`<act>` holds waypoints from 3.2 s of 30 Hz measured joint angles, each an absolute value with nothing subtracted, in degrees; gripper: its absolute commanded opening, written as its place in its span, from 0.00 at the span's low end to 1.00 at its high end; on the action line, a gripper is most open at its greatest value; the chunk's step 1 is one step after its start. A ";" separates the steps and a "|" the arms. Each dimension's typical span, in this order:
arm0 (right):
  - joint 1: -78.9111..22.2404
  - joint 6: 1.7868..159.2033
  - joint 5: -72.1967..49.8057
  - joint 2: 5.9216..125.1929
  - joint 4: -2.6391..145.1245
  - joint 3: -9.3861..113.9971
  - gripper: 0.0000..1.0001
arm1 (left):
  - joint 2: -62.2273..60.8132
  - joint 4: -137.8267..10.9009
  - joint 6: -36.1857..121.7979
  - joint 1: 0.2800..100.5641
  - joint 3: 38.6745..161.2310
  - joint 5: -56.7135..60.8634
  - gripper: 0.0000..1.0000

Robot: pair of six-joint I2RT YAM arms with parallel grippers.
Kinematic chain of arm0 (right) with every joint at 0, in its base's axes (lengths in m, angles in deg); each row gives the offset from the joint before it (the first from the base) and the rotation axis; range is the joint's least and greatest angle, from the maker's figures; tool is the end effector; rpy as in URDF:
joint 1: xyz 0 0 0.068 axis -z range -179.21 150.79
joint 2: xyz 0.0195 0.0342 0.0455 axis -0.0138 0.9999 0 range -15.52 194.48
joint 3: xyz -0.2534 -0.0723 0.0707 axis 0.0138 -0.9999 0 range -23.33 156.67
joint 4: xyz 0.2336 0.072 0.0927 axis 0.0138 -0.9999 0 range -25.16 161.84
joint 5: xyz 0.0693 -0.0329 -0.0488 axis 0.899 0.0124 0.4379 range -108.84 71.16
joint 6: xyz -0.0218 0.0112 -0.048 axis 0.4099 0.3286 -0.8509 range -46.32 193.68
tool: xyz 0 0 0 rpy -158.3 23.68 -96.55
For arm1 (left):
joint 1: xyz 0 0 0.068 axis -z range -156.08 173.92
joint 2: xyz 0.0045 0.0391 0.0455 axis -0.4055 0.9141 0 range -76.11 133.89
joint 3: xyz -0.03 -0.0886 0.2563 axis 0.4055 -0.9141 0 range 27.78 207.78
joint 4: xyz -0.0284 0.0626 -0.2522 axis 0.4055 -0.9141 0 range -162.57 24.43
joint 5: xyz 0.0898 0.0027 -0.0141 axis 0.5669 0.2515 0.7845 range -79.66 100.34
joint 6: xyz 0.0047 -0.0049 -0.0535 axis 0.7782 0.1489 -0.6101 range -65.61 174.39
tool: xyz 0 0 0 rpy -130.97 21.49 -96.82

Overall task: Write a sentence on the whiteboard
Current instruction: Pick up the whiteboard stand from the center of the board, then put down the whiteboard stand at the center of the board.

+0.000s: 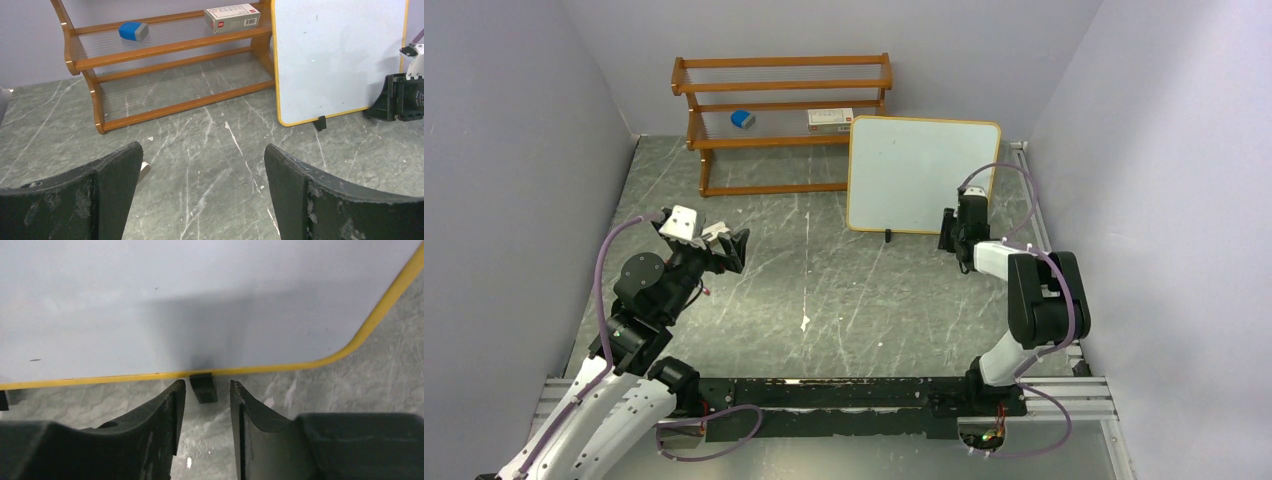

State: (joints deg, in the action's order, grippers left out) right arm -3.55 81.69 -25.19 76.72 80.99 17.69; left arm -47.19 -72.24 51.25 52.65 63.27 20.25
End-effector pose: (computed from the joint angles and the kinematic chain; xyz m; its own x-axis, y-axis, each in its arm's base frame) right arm 0.3112 0.0197 0.1506 -0.6607 0.0888 -0.7453 0.0997 0.9946 0.0301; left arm 0.1208 -0.0593 0.3286 -0.0193 -0.0508 -0.9985 0.3220 0.9452 -0.0543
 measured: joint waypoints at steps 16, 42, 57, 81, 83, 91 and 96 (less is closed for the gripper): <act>-4.60 76.99 -23.04 80.53 82.14 19.46 0.00 | -47.12 -70.93 52.15 52.65 62.85 19.55 0.93; -27.81 84.88 -25.54 68.90 71.96 14.49 0.00 | -47.71 -71.02 52.25 52.92 62.70 19.83 0.91; -37.29 91.68 -30.74 65.18 77.23 6.21 0.00 | -47.99 -71.17 52.25 53.33 62.72 21.49 0.91; -42.78 92.86 -30.65 63.13 75.63 5.10 0.00 | -47.99 -71.46 51.99 53.35 62.72 26.83 0.92; -42.89 92.99 -30.72 62.78 75.26 5.10 0.03 | -47.99 -71.54 51.84 53.35 62.72 27.33 0.93; -43.22 95.26 -33.47 62.19 73.64 5.10 0.32 | -47.97 -72.05 51.12 53.35 62.72 29.71 0.93; -43.28 97.84 -35.17 60.96 71.24 5.12 0.37 | -47.91 -72.46 50.94 53.35 62.72 30.76 0.93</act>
